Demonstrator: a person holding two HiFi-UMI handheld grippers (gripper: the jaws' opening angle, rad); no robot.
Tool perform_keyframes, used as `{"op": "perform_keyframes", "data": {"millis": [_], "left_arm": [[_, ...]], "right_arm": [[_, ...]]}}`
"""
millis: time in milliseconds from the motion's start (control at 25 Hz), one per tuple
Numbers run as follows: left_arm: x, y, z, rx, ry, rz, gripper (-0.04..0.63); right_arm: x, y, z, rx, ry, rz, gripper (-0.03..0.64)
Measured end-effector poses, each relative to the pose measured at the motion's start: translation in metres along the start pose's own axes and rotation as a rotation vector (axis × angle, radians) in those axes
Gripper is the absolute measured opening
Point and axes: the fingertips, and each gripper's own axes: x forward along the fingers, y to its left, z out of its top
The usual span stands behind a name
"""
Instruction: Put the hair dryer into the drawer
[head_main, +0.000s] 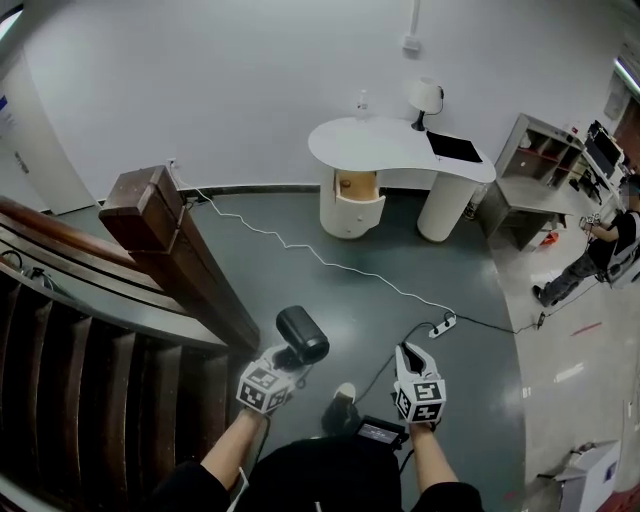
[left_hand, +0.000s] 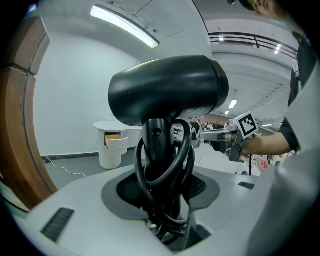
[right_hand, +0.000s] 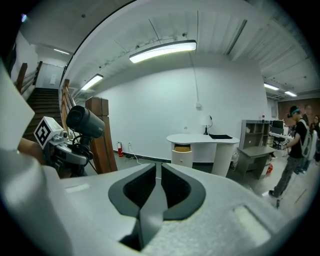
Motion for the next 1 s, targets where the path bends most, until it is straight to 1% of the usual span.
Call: {"op": "perform_keyframes", "data": {"millis": [320, 760, 1000], "left_arm": [[0.041, 0.026, 0.036, -0.025, 0.014, 0.015, 0.189], [0.114, 0.054, 0.083, -0.023, 0.029, 0.049, 0.189], [0.141, 0.064, 0.097, -0.049, 0.026, 0.082, 0.189]], "right_arm": [[0.049, -0.029, 0.026, 0.008, -0.001, 0.04, 0.023], [0.118, -0.098, 0.057, 0.017, -0.003, 0.076, 0.023], [0.146, -0.127, 0.056, 0.033, 0.017, 0.099, 0.023]]}}
